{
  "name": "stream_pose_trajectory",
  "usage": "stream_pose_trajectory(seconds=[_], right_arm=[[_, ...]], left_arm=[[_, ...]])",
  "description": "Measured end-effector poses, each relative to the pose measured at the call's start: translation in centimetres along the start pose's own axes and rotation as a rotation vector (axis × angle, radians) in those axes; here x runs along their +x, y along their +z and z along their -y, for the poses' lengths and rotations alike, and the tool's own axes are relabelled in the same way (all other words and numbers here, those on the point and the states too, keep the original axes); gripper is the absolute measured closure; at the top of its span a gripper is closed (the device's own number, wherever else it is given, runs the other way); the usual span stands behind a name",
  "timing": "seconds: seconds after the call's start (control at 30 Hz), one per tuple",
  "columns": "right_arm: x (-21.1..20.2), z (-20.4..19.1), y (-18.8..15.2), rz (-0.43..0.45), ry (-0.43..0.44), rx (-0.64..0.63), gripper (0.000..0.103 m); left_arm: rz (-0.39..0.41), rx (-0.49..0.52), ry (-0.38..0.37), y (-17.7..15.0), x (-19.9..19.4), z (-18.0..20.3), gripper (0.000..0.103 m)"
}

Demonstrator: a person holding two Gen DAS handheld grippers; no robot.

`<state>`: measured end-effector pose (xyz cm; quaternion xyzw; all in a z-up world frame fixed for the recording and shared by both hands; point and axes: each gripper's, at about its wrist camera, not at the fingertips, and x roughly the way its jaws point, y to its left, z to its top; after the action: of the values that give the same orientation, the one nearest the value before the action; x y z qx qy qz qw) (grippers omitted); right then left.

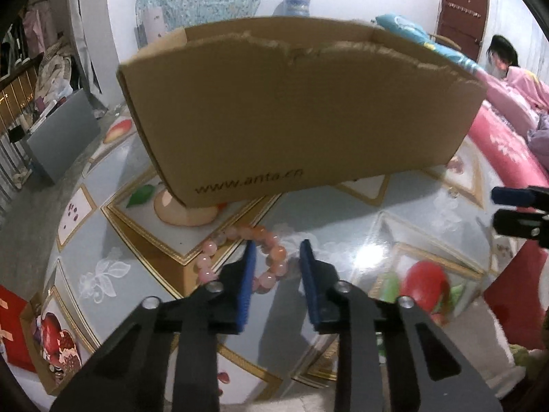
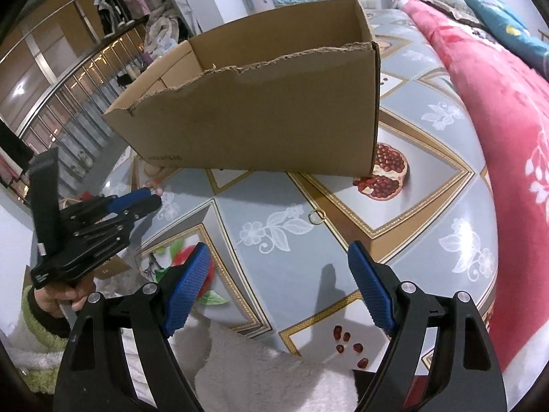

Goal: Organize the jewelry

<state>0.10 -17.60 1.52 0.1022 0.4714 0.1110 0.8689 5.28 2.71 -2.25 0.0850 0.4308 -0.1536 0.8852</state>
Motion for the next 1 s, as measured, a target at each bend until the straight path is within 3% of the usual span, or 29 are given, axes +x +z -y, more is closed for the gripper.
stream_pose_trajectory(seconds=[0.17, 0.47, 0.73, 0.87, 1.0], right_arm=[[0.0, 0.6, 0.1, 0.006, 0.001, 0.016, 0.025], [-0.7, 2.6, 0.4, 0.026, -0.034, 0.044, 0.026], [0.5, 2.1, 1.1, 0.044, -0.048, 0.006, 0.051], [1.6, 1.7, 1.1, 0.038, -0.068, 0.000, 0.065], [2.6, 1.4, 1.0, 0.030, -0.095, -0.011, 0.073]], left_arm=[[0.000, 0.031, 0.006, 0.3, 0.1, 0.1, 0.093], [0.005, 0.029, -0.051, 1.1, 0.7, 1.6, 0.094], [-0.009, 0.033, -0.109, 2.0, 1.4, 4.2, 0.094], [-0.011, 0.031, -0.114, 2.0, 1.4, 4.7, 0.094], [-0.010, 0.040, -0.104, 2.0, 1.3, 4.9, 0.094]])
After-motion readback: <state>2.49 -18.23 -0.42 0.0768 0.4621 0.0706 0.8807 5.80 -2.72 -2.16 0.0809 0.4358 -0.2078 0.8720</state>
